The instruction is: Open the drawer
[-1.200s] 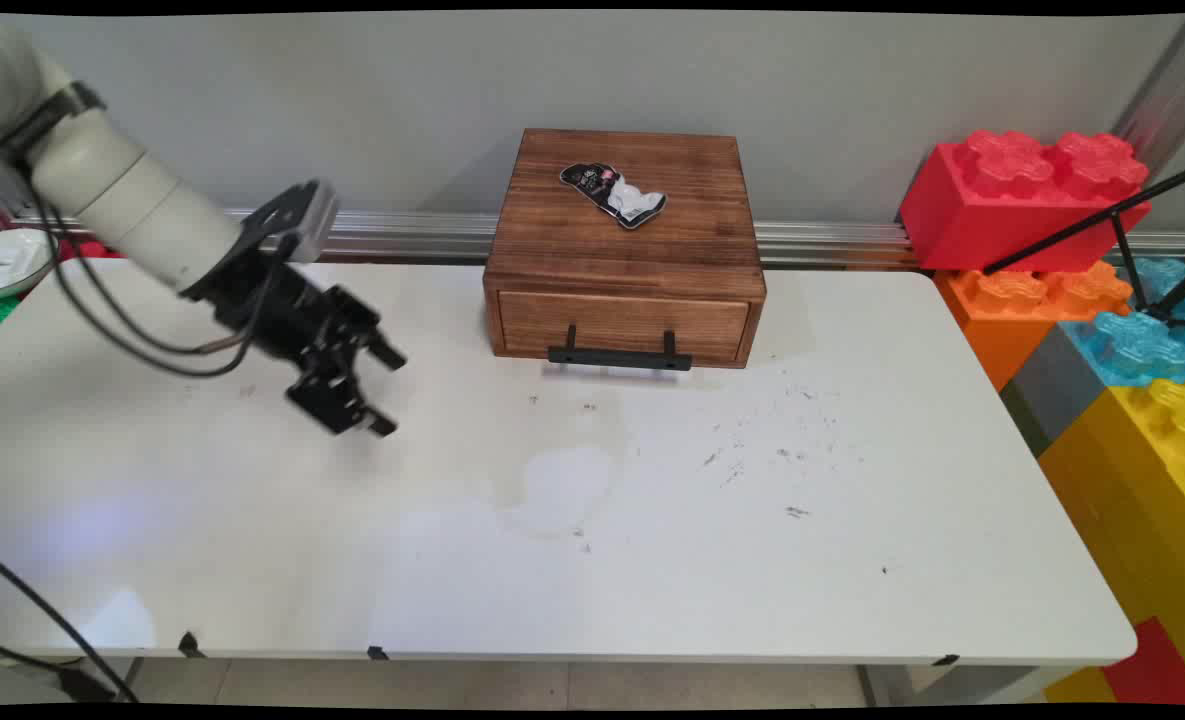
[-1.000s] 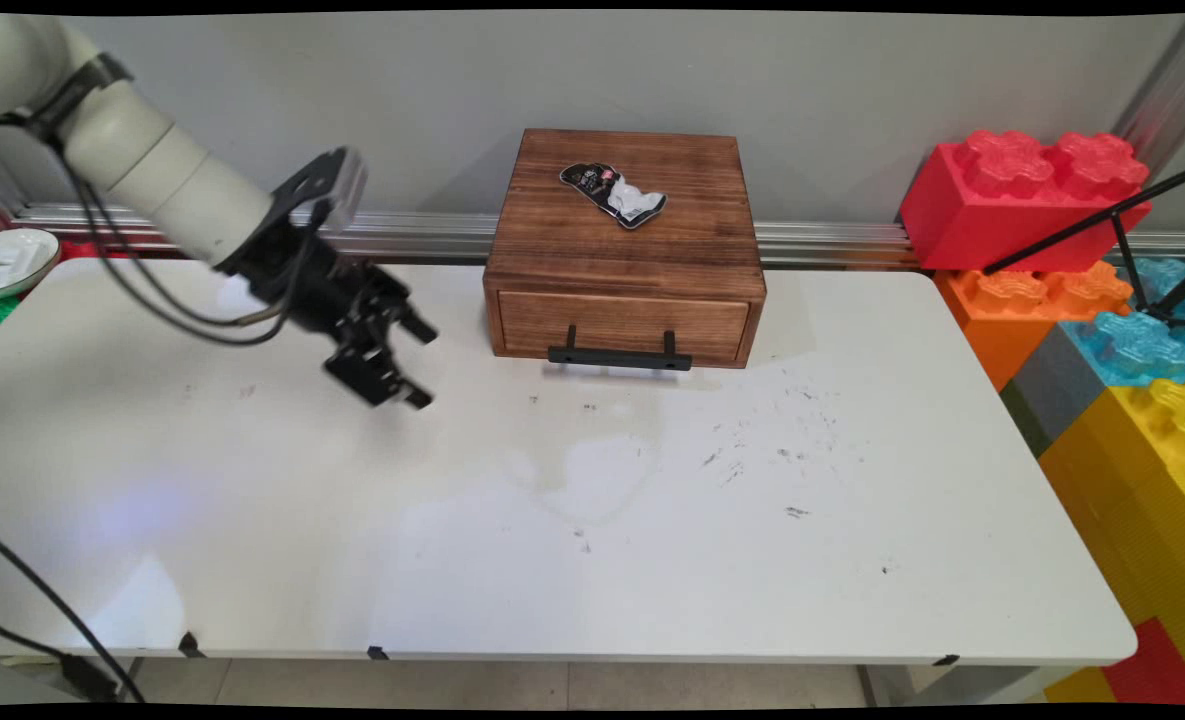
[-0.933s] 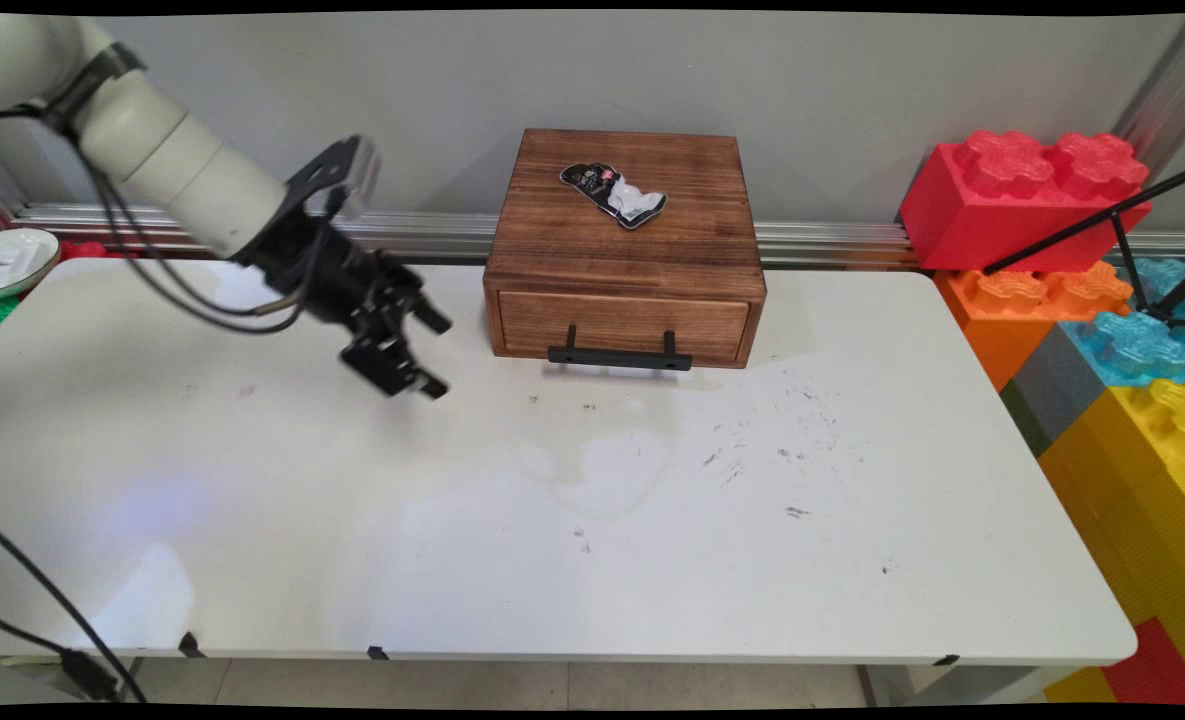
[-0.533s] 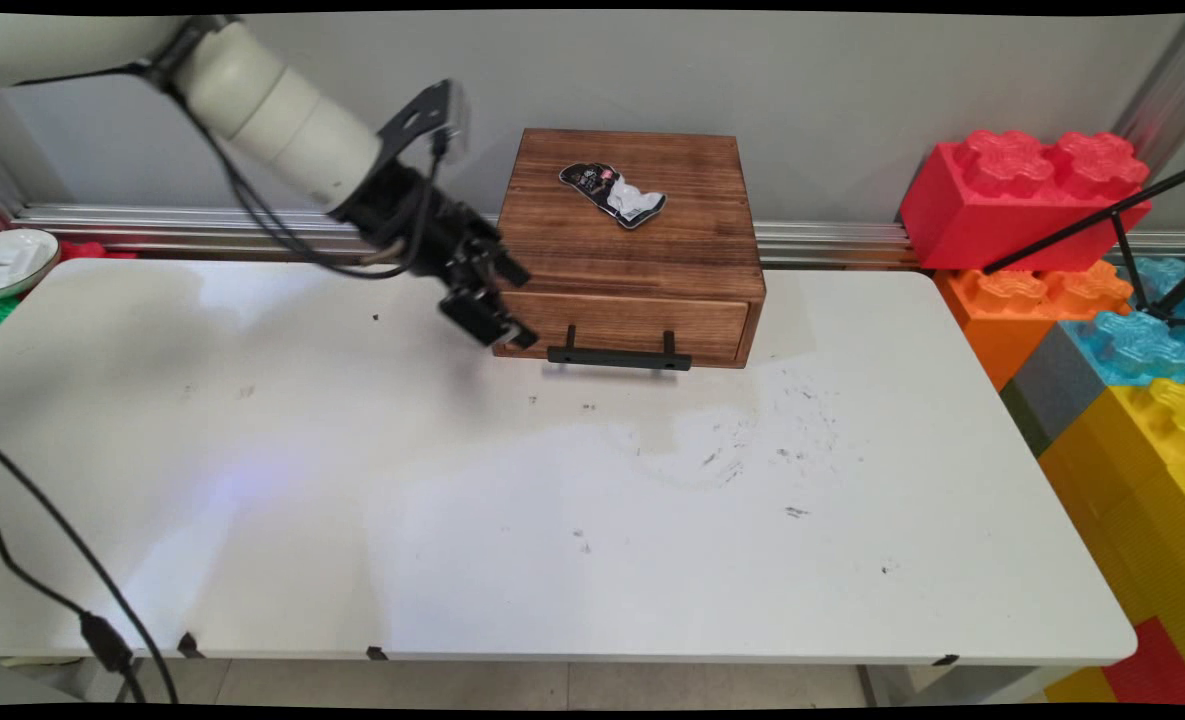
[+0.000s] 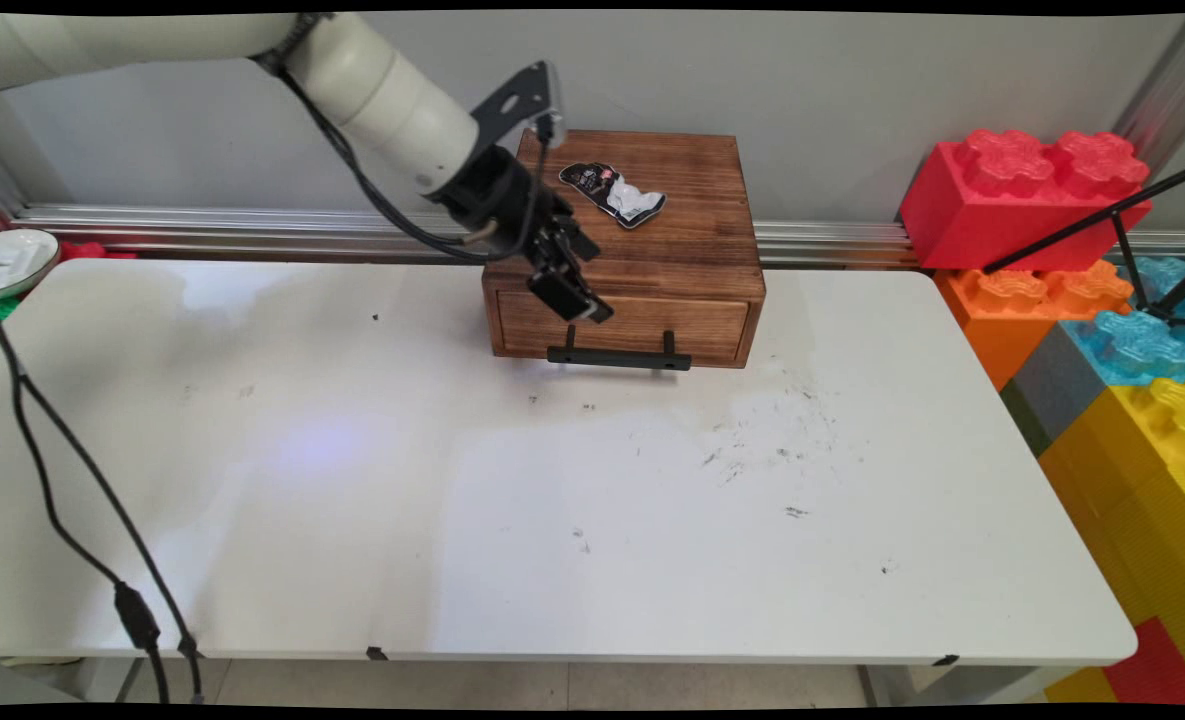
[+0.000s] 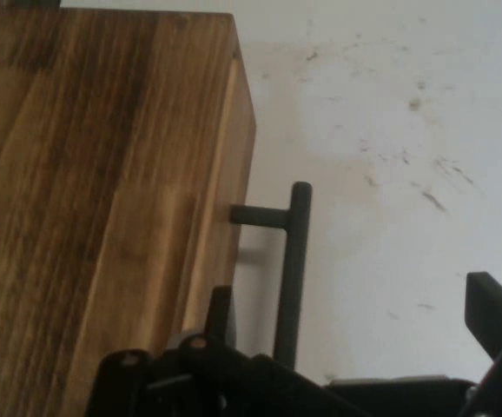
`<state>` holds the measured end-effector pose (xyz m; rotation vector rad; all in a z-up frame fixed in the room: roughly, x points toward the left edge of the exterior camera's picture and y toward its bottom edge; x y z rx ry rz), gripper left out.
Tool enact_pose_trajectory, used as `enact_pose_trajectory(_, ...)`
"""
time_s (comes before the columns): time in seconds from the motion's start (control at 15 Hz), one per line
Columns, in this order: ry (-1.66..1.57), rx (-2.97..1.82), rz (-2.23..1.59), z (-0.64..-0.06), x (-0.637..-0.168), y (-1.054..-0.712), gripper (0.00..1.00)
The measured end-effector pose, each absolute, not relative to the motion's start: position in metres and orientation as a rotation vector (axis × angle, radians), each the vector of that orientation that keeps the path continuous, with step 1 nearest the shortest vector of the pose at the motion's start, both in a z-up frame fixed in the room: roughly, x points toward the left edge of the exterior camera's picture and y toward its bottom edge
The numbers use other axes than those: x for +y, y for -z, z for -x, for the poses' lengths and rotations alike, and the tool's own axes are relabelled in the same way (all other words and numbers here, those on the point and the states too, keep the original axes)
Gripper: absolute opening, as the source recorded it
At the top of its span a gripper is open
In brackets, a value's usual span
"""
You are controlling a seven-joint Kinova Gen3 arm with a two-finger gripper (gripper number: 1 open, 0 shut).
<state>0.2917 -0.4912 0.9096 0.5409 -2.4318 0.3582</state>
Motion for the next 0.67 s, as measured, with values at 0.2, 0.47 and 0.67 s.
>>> enact_pose_trajectory(0.2, -0.379, -2.462, -0.518, -0.278, -0.503, -0.896, 1.0)
enact_pose_trajectory(0.47, -0.388, -2.514, -0.474, -0.265, -0.512, -0.873, 1.0)
enact_pose_trajectory(0.67, -0.386, -2.551, -0.439, -0.259, -0.513, -0.858, 1.0)
